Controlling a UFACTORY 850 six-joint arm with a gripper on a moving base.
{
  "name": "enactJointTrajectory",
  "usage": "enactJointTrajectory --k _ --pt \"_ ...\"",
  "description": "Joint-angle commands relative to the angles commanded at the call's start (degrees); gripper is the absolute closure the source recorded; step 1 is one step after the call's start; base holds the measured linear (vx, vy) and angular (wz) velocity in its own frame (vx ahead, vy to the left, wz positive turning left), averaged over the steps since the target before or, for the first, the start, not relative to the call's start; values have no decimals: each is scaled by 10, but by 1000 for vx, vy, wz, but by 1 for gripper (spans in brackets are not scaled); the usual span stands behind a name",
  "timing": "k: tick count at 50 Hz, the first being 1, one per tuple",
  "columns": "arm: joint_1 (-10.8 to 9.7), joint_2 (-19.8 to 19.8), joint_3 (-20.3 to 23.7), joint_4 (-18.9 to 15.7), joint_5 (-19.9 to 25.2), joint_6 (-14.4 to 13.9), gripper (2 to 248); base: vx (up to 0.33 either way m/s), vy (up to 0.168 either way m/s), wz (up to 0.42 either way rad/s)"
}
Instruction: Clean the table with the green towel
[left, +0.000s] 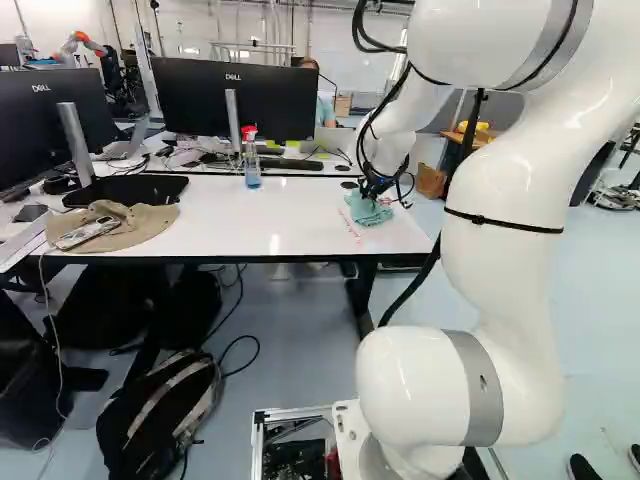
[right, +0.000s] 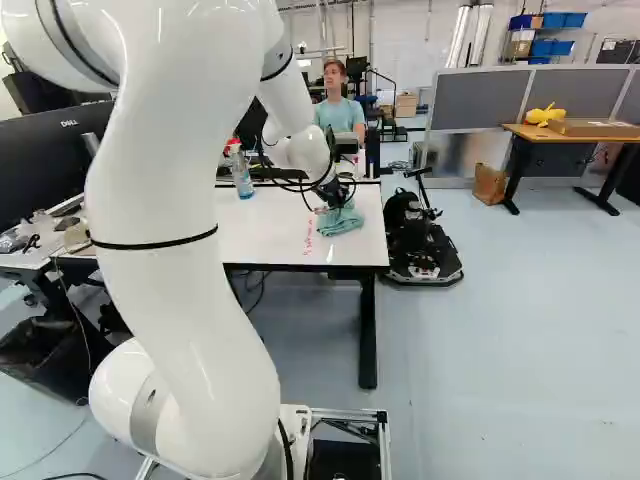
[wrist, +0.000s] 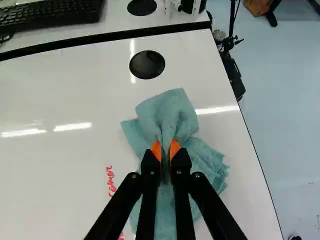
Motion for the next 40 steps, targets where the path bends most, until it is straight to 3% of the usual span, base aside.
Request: enactJointTrajectory --k 24,40 --pt "0 36 8 0 0 0 212 0 0 0" --pt "-3 60 36 0 0 0 212 0 0 0"
